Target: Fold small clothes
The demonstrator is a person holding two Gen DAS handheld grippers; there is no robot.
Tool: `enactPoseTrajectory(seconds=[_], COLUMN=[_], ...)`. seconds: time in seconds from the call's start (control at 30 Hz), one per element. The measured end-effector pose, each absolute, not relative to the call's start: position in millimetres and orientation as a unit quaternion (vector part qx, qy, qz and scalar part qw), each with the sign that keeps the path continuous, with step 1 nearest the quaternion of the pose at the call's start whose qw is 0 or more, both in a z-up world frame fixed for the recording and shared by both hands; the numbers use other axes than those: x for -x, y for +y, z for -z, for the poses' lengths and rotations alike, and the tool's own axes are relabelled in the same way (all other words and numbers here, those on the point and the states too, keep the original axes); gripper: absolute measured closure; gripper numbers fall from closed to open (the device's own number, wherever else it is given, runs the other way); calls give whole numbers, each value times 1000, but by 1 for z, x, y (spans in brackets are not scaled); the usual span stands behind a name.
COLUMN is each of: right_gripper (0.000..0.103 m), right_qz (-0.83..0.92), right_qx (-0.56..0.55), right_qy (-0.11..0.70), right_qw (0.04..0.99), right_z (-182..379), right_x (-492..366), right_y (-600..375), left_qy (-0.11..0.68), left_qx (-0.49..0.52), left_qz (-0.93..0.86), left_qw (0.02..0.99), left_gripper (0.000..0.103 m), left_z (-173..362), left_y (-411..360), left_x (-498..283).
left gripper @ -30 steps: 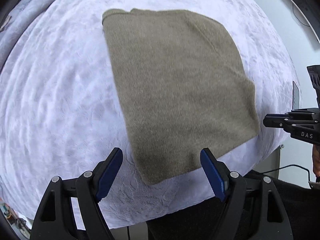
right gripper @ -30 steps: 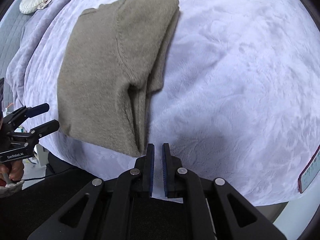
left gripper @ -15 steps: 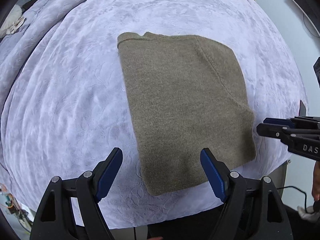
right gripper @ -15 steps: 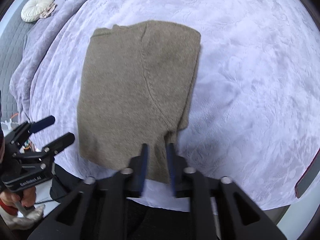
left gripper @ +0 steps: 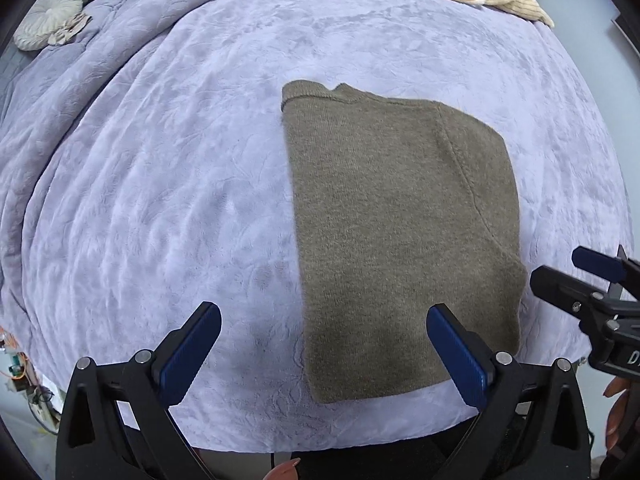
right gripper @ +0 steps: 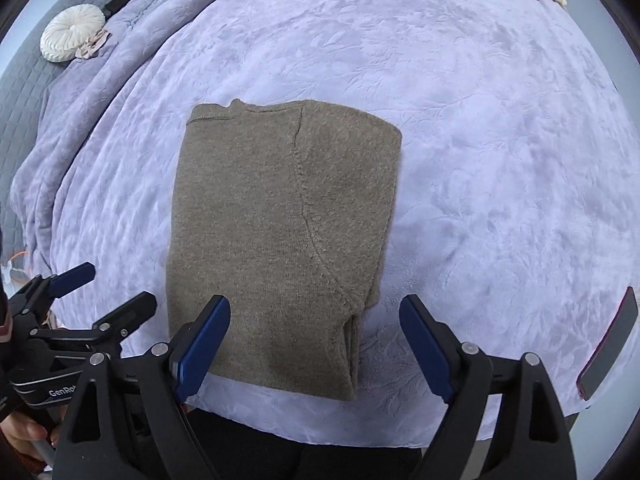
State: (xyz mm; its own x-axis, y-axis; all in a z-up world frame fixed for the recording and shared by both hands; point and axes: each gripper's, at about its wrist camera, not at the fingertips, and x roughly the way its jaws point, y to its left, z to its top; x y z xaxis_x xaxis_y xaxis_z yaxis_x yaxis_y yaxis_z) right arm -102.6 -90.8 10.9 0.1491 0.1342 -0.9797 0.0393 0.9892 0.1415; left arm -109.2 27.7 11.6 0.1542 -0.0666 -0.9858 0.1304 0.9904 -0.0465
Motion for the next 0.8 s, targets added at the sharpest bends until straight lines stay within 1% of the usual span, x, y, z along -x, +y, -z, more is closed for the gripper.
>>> enactPoseTrajectory(seconds=[0.13, 0.3, 0.8], right_gripper=[14, 14, 14], right_qz=[-18, -3, 7], right_qx=[-53, -34, -32], right_qy=[656, 655, 655], right_qw=[753, 754, 755], right_z=[-10, -11, -16], right_x=[100, 98, 97], right_y=[-90, -87, -88], left_qy=[643, 631, 630], left_qx=[-7, -29, -34], left_qz=[52, 39, 37], left_qw=[764, 774, 775], left_gripper=[0, 0, 0], left_z=[-18, -24, -27], left_y=[32, 30, 27], left_x=[105, 104, 104])
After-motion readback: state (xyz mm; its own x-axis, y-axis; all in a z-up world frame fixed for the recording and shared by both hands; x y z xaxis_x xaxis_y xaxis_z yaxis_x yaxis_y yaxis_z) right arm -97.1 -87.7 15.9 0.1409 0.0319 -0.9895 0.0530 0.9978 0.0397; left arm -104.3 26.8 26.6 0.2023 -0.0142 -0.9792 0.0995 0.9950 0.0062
